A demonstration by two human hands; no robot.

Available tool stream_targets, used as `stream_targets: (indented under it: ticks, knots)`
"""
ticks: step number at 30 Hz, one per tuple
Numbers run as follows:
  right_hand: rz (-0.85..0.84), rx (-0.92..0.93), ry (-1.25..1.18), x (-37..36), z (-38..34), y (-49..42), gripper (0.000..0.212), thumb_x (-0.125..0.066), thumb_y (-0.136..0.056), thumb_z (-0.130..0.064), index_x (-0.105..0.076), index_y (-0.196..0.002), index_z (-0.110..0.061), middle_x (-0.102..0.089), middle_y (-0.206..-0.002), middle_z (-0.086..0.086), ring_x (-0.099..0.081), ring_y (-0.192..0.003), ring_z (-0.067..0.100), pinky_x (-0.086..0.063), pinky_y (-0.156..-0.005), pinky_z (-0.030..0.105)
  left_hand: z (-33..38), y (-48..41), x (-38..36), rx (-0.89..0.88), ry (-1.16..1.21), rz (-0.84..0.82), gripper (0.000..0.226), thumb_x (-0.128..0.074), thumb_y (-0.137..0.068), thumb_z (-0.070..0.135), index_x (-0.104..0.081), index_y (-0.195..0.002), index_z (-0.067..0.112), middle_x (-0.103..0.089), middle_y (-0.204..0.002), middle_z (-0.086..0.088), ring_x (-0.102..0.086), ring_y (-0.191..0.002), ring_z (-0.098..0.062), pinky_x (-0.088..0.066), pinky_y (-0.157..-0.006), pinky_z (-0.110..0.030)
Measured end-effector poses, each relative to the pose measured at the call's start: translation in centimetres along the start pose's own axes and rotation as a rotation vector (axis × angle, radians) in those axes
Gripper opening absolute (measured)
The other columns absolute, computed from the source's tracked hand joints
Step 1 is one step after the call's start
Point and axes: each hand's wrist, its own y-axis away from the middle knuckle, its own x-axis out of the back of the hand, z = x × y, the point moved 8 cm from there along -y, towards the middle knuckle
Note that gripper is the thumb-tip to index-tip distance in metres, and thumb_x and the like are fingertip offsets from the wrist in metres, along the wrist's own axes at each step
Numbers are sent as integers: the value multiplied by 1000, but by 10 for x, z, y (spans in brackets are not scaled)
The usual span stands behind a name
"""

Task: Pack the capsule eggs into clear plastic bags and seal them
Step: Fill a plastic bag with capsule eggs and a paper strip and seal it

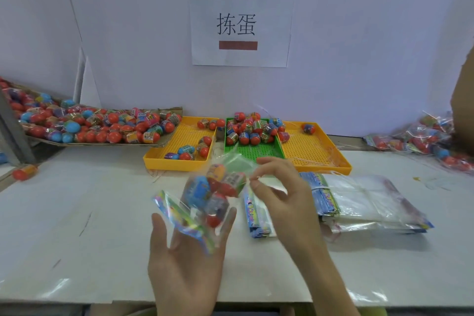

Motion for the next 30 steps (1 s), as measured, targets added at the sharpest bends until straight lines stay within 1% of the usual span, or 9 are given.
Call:
stream_targets:
  ticks: [3,6,9,12,15,17,21,24,30]
  knots:
    - [4,25,-88,18,-8,-15,17,-60,-76,-11,-66,-70,-26,-64,-113,-6,-63,-109,15,-53,-81,21,-13,2,-11,178,-104,-106,95,-91,-55,59,-63,-137,22,-60,-142,-13,-59,-128,-40,-47,-98,-61]
    - [-83,65,-65,22,-10,-22,18,-54,-73,-8,-64,-67,-22,-64,-113,-4,-63,-110,17,-55,-82,29,-23,-4,-12,224,-321,-57,80,-81,-67,46,-57,-140,21,-67,-134,-9,-69,-114,-30,-55,-85,-47]
    - [-163,93,-9,17,-8,-20,17,-54,-73,-6,-62,-67,-20,-63,-110,-10,-65,-106,15,-56,-80,28,-29,-6,-7,197,-589,-8,76,-87,-59,17,-61,-130,21,-76,-112,-9,-76,-92,-27,-61,-69,-38]
    - [-207,107,94,9,-4,-12,18,-58,-77,-9,-64,-77,-26,-61,-112,-16,-65,-107,15,-54,-81,24,-25,-5,-9,62,-738,-23,55,-82,-72,30,-67,-124,24,-77,-107,-9,-75,-97,-28,-62,-70,-35]
    - [-201,-14,7,8,8,-6,27,-64,-85,-24,-60,-107,-40,-61,-116,-18,-67,-100,11,-57,-81,26,-15,-6,-4,-55,-704,25,41,-74,-72,28,-74,-112,23,-77,-106,-10,-75,-97,-27,-62,-70,-32]
    - [-256,-140,-41,7,18,-1,34,-71,-84,-36,-56,-113,-43,-62,-115,-20,-68,-95,9,-58,-76,26,-10,-5,-3,-107,-664,41,40,-73,-72,23,-72,-112,19,-76,-108,-13,-74,-97,-27,-62,-71,-31]
    - [-280,-184,9,8,23,3,10,-77,-88,-23,-70,-86,-29,-71,-88,-9,-69,-77,7,-55,-63,21,-3,-2,-2,-183,-643,101,34,-72,-73,25,-67,-105,17,-77,-102,-15,-74,-90,-26,-61,-66,-29]
    - [-162,-134,58,15,21,0,16,-73,-91,-16,-74,-77,-25,-71,-76,-7,-68,-69,6,-52,-60,16,0,-2,-2,-217,-626,141,15,-69,-75,28,-69,-89,24,-77,-89,-10,-73,-77,-19,-57,-58,-23]
    - [-63,-139,106,15,27,3,15,-74,-90,-18,-77,-78,-26,-74,-76,-6,-70,-69,12,-59,-62,31,5,1,-1,-278,-586,193,18,-70,-73,28,-62,-87,18,-78,-86,-9,-74,-72,-15,-56,-54,-20]
